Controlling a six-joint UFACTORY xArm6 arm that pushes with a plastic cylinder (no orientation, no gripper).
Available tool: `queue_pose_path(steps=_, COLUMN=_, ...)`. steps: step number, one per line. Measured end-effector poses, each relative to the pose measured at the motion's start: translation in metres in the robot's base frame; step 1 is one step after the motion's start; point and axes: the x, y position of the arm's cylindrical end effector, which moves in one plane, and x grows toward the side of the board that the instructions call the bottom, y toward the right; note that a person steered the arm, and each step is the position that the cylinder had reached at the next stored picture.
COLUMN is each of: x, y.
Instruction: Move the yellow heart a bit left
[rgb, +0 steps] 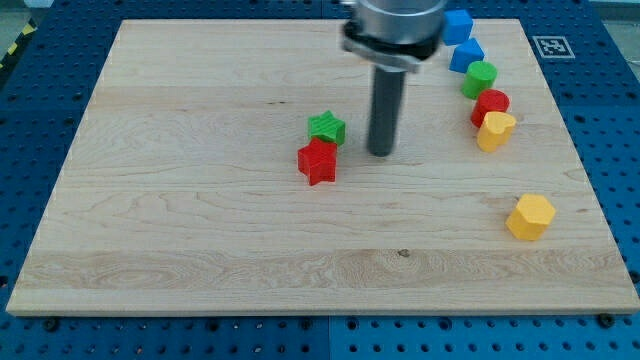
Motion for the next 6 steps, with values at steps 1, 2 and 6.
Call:
queue_pose_path(steps=1, x=0.002, y=0.091)
queue_pose_path(steps=2, x=0.003, y=0.187)
queue_pose_path(steps=6, x=-0.025, y=0.180)
